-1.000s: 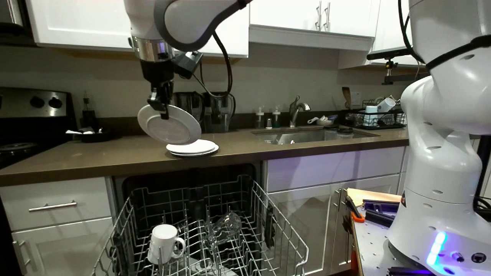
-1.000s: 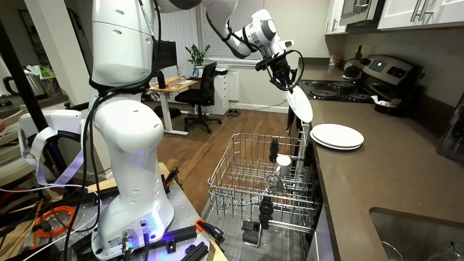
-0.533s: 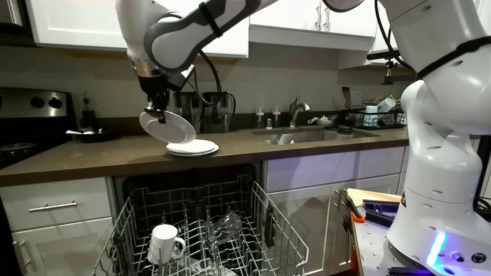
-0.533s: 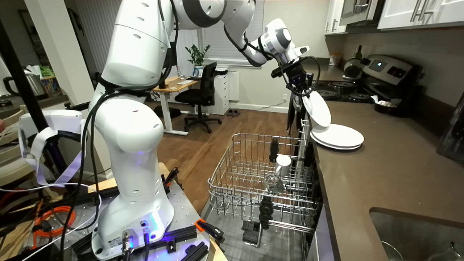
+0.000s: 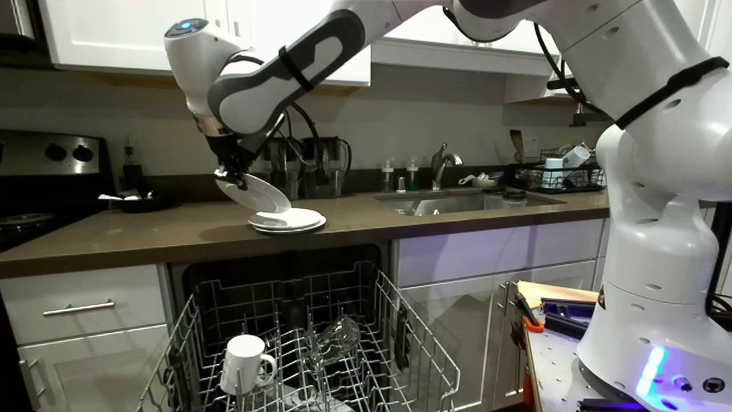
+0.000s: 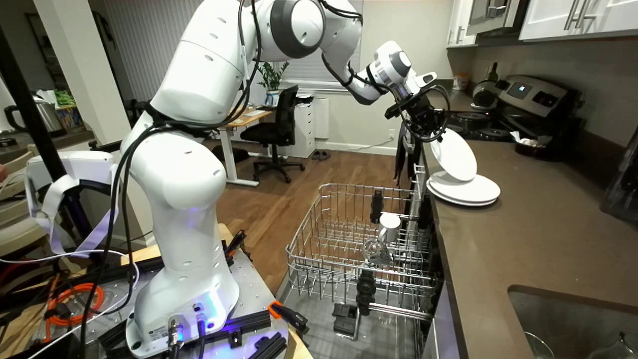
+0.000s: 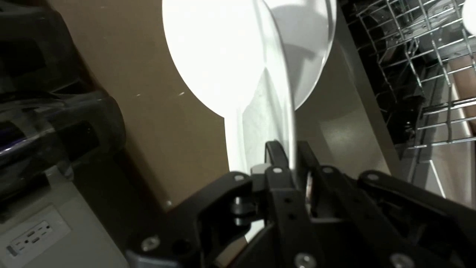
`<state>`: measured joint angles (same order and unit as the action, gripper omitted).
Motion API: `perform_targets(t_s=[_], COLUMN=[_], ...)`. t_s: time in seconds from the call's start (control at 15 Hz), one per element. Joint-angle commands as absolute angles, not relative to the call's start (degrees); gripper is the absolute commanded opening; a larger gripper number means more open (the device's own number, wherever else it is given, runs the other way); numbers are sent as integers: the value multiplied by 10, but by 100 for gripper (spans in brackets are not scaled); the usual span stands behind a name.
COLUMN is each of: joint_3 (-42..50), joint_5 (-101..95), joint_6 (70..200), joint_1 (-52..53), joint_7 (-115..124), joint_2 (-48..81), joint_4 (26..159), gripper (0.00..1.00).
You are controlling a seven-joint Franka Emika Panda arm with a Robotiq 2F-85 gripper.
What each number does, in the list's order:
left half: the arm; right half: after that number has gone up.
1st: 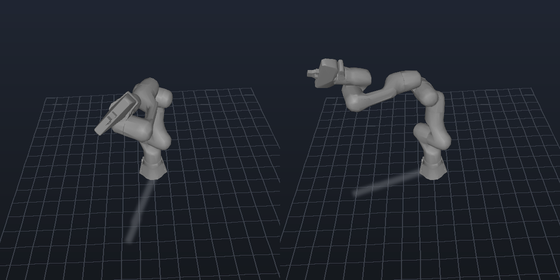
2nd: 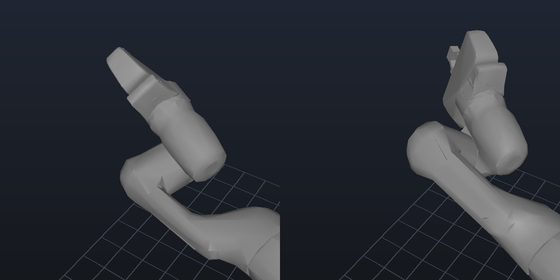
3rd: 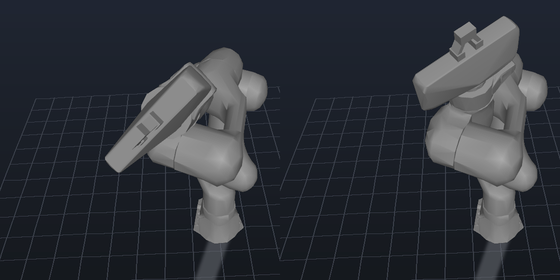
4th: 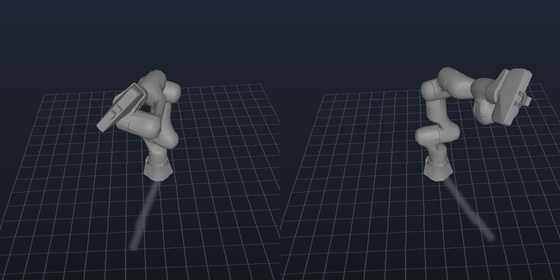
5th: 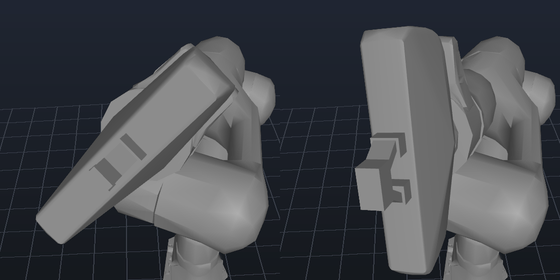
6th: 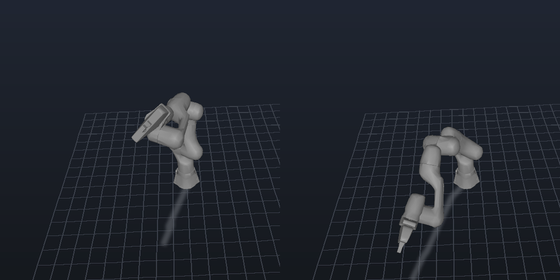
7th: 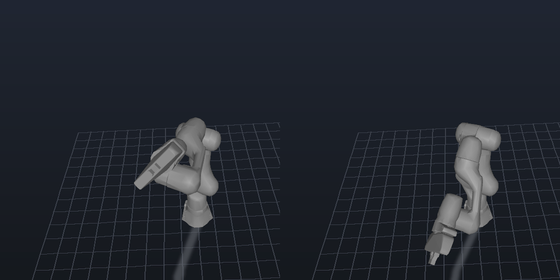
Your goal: Move the white plate from the plate dryer and put it on top of the two plates on the counter
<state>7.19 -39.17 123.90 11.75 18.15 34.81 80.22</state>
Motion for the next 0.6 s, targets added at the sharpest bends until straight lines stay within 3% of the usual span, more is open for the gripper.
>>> perform_targets(t_s=[0.0,0.53], joint_3=[98,96], joint_5=[-439,-485], joint_6=[1204,1120], joint_1=[142,155], joint_7=[243,329], joint_2=[372,367], joint_4=[760,780], gripper=[5,5])
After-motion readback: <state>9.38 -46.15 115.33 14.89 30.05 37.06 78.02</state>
